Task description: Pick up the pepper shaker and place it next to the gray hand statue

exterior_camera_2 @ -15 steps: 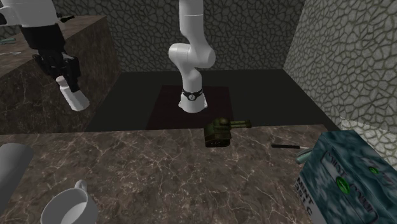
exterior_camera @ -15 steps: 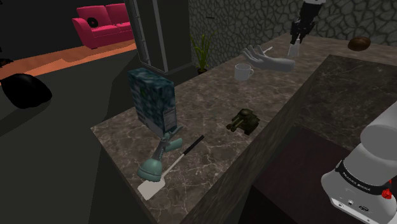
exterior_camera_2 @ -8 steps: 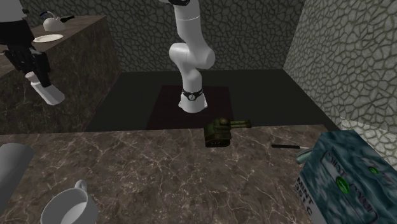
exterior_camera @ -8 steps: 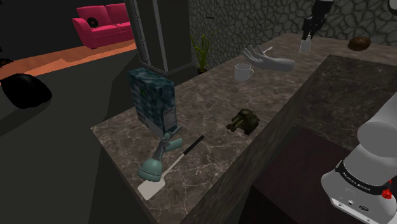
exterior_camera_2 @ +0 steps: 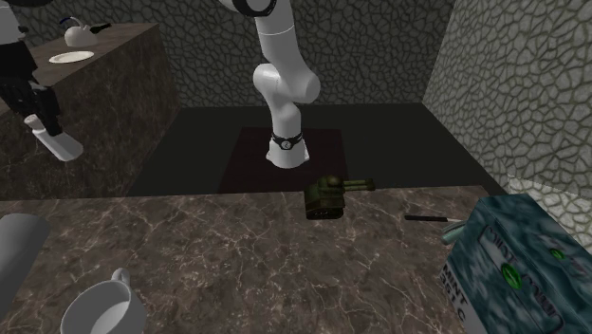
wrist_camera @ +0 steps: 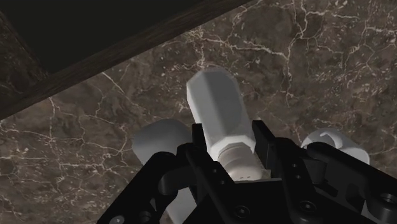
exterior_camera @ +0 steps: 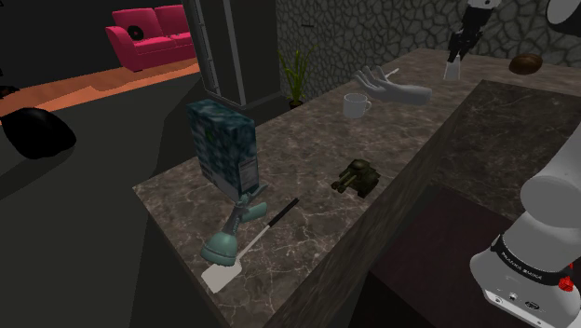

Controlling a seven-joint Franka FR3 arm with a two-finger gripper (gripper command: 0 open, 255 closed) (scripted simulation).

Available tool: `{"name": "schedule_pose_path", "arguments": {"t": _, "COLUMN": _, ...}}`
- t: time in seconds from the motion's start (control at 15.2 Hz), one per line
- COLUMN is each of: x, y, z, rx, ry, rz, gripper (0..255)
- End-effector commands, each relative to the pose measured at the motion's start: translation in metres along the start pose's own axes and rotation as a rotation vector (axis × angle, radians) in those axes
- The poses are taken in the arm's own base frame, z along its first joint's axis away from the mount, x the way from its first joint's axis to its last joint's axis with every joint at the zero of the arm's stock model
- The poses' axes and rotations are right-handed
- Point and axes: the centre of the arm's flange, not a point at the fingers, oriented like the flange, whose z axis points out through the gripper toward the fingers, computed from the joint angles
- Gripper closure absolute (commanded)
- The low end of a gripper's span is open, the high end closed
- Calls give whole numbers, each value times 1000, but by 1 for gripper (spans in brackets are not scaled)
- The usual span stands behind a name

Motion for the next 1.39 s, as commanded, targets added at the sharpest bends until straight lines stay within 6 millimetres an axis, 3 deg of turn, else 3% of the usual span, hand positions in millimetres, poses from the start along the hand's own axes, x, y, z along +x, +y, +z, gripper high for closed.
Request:
{"name": "schedule_pose_path", "arguments": {"t": 0.0, "x": -2, "y": 1, "z": 11, "rx": 0, "ry": 1, "rz": 0, "gripper": 255}}
{"name": "schedule_pose_path", "arguments": {"t": 1.32, "x": -11, "y": 5, "z": 116, "rx": 0, "ry": 1, "rz": 0, "gripper": 255}}
